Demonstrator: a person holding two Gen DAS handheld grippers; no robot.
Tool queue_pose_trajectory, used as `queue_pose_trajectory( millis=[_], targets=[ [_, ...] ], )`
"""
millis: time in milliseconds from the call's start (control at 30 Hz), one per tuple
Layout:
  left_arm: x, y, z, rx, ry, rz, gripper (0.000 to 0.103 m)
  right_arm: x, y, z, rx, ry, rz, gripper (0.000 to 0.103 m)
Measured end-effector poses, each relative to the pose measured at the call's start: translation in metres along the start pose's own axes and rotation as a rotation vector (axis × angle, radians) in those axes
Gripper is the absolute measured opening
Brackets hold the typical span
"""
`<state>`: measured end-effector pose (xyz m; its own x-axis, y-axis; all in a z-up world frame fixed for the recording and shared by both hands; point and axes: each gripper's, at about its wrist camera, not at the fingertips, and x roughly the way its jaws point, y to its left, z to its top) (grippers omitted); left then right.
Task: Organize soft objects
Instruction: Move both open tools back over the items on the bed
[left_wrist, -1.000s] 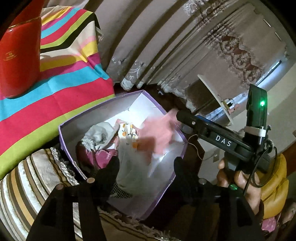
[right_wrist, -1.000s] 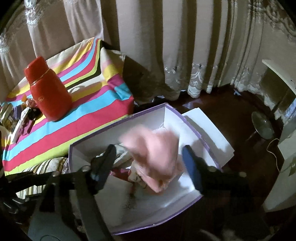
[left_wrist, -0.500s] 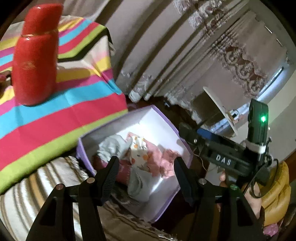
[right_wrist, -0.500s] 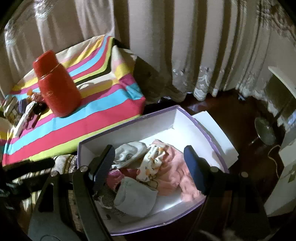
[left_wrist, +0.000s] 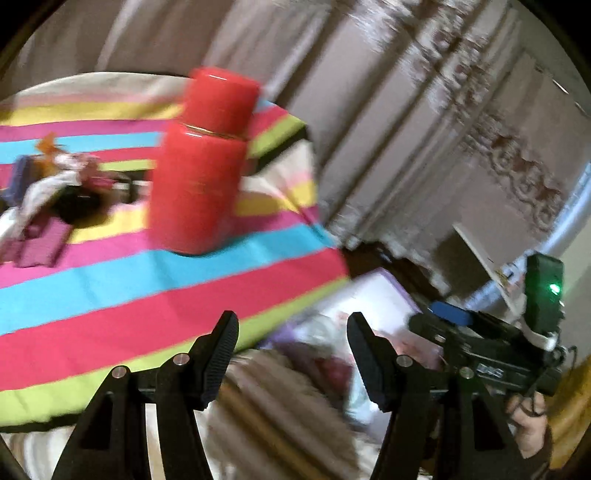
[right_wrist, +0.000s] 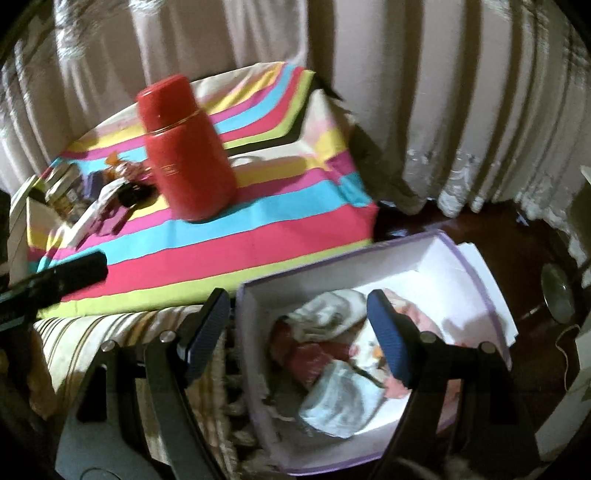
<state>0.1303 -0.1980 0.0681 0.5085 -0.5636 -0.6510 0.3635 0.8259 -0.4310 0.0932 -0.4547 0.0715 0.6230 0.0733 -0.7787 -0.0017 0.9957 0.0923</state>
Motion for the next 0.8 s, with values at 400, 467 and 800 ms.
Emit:
queue_pose_trajectory(
  millis=[400, 467, 800],
  targets=[
    [-0.053, 0.132, 0.008, -0.141, -0.102, 0.256, 0.062, 0.019, 0.076, 0.017, -0.101, -0.001, 0.127, 0.079],
    [-0.063, 0.154, 0.009, -0.169, -0.117, 0.293, 0.062, 0.024, 0.088, 0.019, -0.12, 0.007, 0.142, 0.079],
    [-0.084, 0.224, 0.024, -0.211, -0.14, 0.439, 0.062, 0.049, 0.136, 0.032, -0.207, 0.041, 0.202, 0.079]
  ],
)
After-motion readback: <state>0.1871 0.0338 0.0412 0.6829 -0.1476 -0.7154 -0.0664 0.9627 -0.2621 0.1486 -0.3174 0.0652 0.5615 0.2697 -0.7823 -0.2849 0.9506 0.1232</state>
